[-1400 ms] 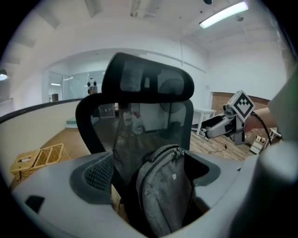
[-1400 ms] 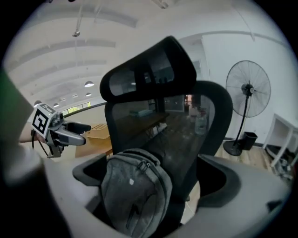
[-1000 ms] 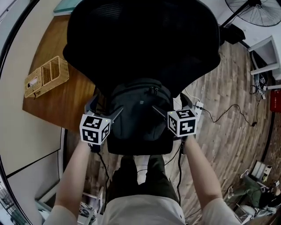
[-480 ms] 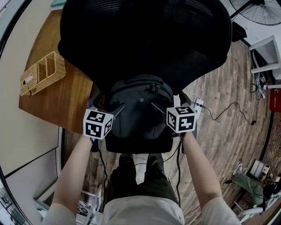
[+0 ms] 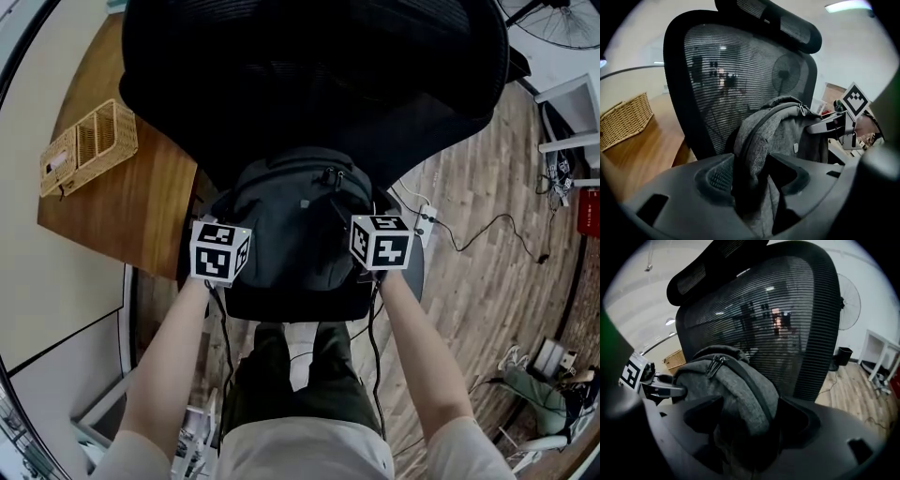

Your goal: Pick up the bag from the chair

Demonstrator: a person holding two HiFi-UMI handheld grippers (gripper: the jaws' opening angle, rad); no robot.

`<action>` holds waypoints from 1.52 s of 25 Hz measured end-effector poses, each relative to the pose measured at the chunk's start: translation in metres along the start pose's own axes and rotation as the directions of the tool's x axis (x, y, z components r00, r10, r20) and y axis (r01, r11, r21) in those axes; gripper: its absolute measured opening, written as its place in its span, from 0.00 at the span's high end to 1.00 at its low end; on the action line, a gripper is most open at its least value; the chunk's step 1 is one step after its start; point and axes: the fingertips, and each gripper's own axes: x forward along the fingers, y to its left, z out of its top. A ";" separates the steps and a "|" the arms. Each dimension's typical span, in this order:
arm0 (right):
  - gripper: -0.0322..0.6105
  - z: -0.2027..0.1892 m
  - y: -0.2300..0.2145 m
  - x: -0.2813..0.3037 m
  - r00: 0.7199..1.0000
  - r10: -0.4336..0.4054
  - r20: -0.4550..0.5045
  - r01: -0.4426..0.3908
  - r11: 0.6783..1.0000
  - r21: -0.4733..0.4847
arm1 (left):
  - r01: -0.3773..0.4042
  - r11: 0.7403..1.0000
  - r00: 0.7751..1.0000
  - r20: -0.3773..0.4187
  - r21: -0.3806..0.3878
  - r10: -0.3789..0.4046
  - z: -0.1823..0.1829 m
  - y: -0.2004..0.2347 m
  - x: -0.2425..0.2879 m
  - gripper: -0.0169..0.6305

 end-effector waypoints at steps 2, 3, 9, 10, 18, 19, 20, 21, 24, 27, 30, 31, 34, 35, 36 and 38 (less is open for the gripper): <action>0.37 0.000 0.001 0.000 1.000 -0.002 -0.002 0.002 1.000 0.006 | 0.002 1.000 1.000 -0.007 0.014 -0.002 0.000 -0.002 0.000 0.66; 0.40 -0.001 0.002 0.001 1.000 -0.002 0.000 0.002 1.000 0.011 | 0.008 1.000 1.000 -0.009 0.020 -0.008 0.000 -0.003 -0.001 0.68; 0.59 -0.003 0.014 -0.006 1.000 0.018 0.024 -0.018 1.000 0.002 | 0.081 0.996 0.997 -0.016 -0.025 -0.081 0.000 -0.010 -0.009 0.78; 0.61 -0.003 0.015 -0.009 0.999 0.018 0.027 -0.018 1.000 -0.002 | 0.091 0.995 0.996 -0.018 -0.032 -0.091 0.001 -0.012 -0.010 0.79; 0.68 -0.004 0.036 -0.052 0.995 0.053 0.086 -0.050 0.998 -0.031 | 0.065 0.998 0.997 0.038 -0.018 -0.064 -0.002 -0.032 -0.051 0.85; 0.68 -0.001 0.039 -0.061 0.993 0.056 0.103 -0.052 0.998 -0.039 | 0.063 0.998 0.997 0.053 -0.019 -0.062 -0.001 -0.035 -0.059 0.86; 0.68 0.002 0.042 -0.070 0.991 0.060 0.119 -0.055 0.997 -0.048 | 0.062 0.998 0.996 0.067 -0.020 -0.060 0.001 -0.038 -0.068 0.86; 0.68 0.007 0.045 -0.079 0.989 0.066 0.134 -0.059 0.997 -0.057 | 0.060 0.998 0.995 0.081 -0.020 -0.058 0.005 -0.041 -0.077 0.86; 0.69 0.026 0.057 -0.109 0.981 0.079 0.177 -0.064 0.994 -0.089 | 0.042 0.999 0.990 0.138 -0.005 -0.041 0.020 -0.046 -0.107 0.86; 0.69 0.050 0.069 -0.144 0.972 0.087 0.219 -0.063 0.992 -0.112 | 0.015 1.000 0.979 0.202 0.021 -0.019 0.045 -0.052 -0.142 0.86; 0.69 0.082 0.082 -0.182 0.958 0.098 0.269 -0.062 0.988 -0.142 | -0.003 0.999 0.964 0.264 0.046 -0.010 0.076 -0.058 -0.181 0.86; 0.69 0.093 0.086 -0.196 0.952 0.104 0.286 -0.062 0.986 -0.153 | -0.008 0.999 0.959 0.284 0.054 -0.007 0.086 -0.061 -0.195 0.86; 0.69 0.125 0.101 -0.240 0.934 0.115 0.338 -0.052 0.980 -0.190 | -0.035 0.996 0.936 0.351 0.078 0.005 0.117 -0.070 -0.239 0.86; 0.69 0.136 0.106 -0.255 0.927 0.114 0.358 -0.042 0.978 -0.202 | -0.045 0.995 0.926 0.377 0.087 0.009 0.128 -0.073 -0.254 0.86; 0.69 0.147 0.111 -0.270 0.918 0.112 0.380 -0.031 0.976 -0.214 | -0.053 0.994 0.916 0.402 0.095 0.010 0.139 -0.075 -0.268 0.86; 0.69 0.167 0.121 -0.299 0.899 0.114 0.422 -0.010 0.971 -0.240 | -0.061 0.992 0.894 0.447 0.112 0.005 0.159 -0.080 -0.296 0.86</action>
